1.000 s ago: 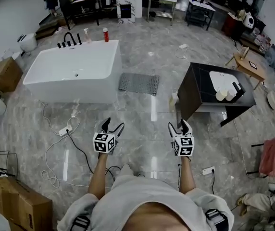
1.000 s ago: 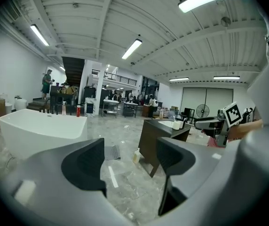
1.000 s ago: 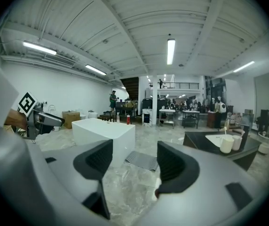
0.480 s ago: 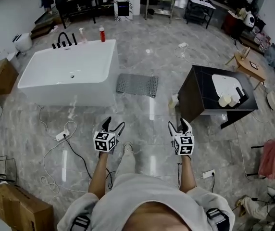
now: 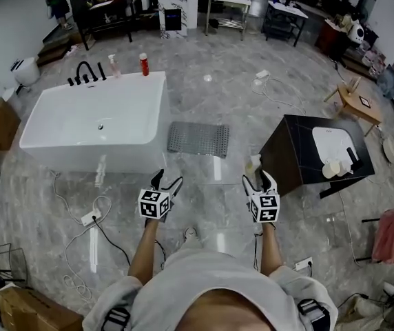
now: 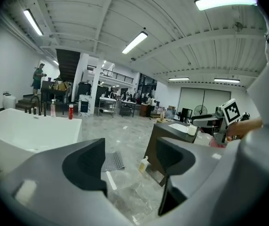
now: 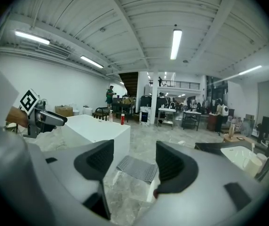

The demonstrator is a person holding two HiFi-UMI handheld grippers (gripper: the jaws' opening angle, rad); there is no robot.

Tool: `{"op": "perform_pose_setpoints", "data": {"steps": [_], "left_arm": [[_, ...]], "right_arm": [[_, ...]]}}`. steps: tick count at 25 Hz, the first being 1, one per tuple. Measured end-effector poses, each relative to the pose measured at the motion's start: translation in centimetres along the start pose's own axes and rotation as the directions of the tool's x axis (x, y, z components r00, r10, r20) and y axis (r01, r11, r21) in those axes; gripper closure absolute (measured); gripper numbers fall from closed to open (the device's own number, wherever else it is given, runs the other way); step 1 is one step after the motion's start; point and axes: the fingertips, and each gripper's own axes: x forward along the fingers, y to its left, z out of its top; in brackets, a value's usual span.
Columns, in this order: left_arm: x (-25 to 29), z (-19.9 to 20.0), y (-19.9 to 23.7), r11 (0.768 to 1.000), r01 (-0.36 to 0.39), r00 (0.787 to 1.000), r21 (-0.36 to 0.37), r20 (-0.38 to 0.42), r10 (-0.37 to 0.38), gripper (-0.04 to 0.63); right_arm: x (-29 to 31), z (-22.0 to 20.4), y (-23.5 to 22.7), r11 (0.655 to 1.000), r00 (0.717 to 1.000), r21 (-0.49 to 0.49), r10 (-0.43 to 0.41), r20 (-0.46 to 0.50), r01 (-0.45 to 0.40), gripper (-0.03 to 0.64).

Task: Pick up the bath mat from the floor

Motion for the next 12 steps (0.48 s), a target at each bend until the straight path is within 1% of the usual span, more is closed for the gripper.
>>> {"op": "perform_pose_setpoints", "data": {"steps": [6, 10, 12], "left_arm": [[4.2, 3.9, 6.0, 1.000, 0.000, 1.000, 0.019, 0.013, -0.001, 0.264], [6.1, 5.3, 9.6, 1.000, -0.007, 1.000, 0.022, 0.019, 0.006, 0.264], [7.1, 5.7, 10.9, 1.000, -0.007, 1.000, 0.024, 0.018, 0.007, 0.265]], "right_arm": [[6.9, 2.9, -0.4, 1.000, 1.000, 0.000, -0.016, 0.008, 0.016, 0.331], [10.9, 4.4, 0.2, 1.000, 1.000, -0.030, -0.006, 0.007, 0.006, 0.331], [12.4, 4.8, 0.2, 1.000, 1.000, -0.030, -0.006, 0.009, 0.007, 0.331]]}}
